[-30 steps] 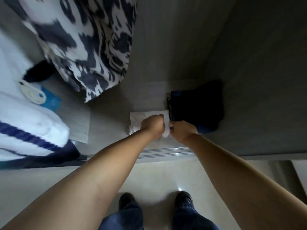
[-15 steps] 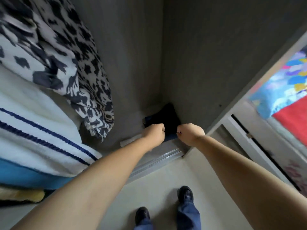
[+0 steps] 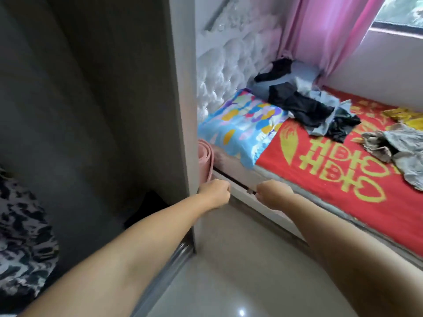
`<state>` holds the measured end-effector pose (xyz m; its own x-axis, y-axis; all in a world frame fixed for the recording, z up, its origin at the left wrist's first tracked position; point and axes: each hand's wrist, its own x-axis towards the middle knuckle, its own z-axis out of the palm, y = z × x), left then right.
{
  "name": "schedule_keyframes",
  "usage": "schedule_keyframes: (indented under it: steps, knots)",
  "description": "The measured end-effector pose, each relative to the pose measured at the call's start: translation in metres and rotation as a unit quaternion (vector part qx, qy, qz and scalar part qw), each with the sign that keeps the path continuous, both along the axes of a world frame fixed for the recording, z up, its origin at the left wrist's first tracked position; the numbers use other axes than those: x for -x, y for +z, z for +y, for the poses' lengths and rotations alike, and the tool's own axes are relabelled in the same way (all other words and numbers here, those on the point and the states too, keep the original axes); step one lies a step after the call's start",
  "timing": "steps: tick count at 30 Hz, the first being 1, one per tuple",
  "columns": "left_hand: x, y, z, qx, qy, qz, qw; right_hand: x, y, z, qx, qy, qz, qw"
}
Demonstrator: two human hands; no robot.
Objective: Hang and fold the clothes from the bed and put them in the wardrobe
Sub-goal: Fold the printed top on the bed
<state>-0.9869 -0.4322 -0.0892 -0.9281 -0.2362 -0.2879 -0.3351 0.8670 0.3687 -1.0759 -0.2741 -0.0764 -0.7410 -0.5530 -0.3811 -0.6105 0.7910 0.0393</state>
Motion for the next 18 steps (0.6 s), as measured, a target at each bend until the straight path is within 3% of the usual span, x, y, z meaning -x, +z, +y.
schedule_keyframes:
  steps: [9,18]
  knots:
    - [0.162,0.041,0.157,0.044,-0.111,0.058,0.991,0.126,0.035,0.194,-0.023,-0.104,0.038,0.994]
    - [0.279,0.040,0.293,0.024,-0.233,0.044,0.971,0.187,0.034,0.356,-0.013,-0.235,0.026,0.972]
